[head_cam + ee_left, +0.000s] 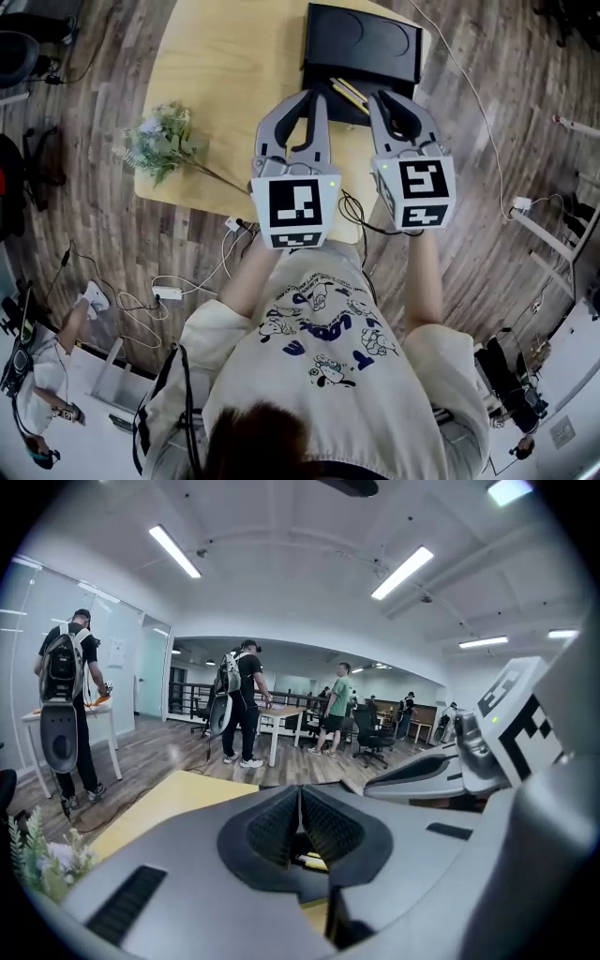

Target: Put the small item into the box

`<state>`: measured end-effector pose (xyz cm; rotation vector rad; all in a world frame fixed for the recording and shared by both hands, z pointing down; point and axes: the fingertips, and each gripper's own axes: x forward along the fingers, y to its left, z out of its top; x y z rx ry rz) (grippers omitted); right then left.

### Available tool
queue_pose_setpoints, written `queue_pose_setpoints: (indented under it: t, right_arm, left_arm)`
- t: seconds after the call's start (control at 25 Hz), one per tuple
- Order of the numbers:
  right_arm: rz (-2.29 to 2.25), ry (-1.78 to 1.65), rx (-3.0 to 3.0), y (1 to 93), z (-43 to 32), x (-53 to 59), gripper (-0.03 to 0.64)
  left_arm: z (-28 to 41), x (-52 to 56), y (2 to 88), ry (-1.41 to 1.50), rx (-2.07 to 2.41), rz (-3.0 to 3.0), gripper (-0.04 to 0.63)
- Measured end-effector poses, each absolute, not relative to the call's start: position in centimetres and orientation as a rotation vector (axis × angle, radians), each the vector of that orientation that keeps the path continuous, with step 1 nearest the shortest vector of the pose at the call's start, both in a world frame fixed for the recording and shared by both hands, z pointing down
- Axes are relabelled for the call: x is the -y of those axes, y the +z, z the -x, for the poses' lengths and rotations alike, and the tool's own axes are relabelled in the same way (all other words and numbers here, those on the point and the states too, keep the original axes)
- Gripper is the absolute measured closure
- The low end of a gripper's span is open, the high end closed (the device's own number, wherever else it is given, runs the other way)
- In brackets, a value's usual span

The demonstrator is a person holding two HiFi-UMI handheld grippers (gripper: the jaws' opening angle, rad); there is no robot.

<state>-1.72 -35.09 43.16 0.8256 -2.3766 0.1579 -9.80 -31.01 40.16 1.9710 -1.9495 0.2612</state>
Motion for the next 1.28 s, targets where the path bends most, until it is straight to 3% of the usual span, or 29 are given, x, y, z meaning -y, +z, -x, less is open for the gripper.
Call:
queue_pose_setpoints:
  t: [0.68,1.28]
  right_arm:
    - [-1.424,0.168,2.630,28.8,-3.0,29.9,0.574]
    - [-1.482,0.086,2.687,25.9,-5.2,27.7,0.575]
  left_arm:
    - [6.2,27.7,28.5,0.117,2.105,-2.166,0.574]
    - [3.1,25.5,24.7,0.060,2.165,-2.226,0.574]
